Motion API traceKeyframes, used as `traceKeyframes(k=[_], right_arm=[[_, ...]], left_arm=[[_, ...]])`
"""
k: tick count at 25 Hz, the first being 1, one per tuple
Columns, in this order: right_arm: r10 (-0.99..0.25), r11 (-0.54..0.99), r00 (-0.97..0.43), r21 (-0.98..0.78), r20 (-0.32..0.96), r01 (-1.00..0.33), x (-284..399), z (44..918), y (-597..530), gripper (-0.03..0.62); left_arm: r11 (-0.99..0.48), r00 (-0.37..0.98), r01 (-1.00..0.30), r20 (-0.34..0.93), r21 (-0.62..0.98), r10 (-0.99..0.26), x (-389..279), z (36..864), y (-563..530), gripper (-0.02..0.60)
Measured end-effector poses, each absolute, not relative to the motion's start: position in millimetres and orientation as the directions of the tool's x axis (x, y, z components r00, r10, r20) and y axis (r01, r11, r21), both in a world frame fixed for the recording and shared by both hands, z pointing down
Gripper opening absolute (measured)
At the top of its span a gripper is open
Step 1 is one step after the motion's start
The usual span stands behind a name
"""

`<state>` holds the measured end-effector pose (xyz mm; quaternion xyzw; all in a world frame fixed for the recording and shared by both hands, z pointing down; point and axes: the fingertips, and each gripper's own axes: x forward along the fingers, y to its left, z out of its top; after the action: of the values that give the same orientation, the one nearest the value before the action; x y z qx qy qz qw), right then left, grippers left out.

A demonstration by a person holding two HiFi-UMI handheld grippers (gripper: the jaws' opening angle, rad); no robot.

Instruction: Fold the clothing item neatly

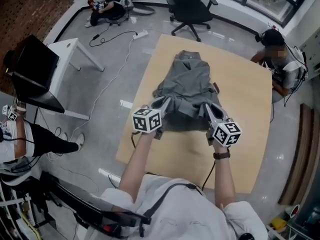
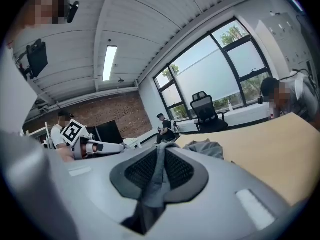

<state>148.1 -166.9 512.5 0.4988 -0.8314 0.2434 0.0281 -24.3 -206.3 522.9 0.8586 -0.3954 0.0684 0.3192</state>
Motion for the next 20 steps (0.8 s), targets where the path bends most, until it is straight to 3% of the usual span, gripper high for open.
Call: traceKeyframes(k=[8,20], right_arm=[[-0.848,0.326,-0.424,-0.318,0.319,-0.890,189,518,-280,0.051],[-0.829,0.165,-0.339,-0.385,0.444,-0.908,232,578,-414,0.052]], left_arm=[[-0.492,0.654,-0.750,0.380,0.443,-0.654,-7,522,-321,0.029],[-0.477,0.630,-0.776,0.458,0.413,-0.627,19,564,-463,0.031]])
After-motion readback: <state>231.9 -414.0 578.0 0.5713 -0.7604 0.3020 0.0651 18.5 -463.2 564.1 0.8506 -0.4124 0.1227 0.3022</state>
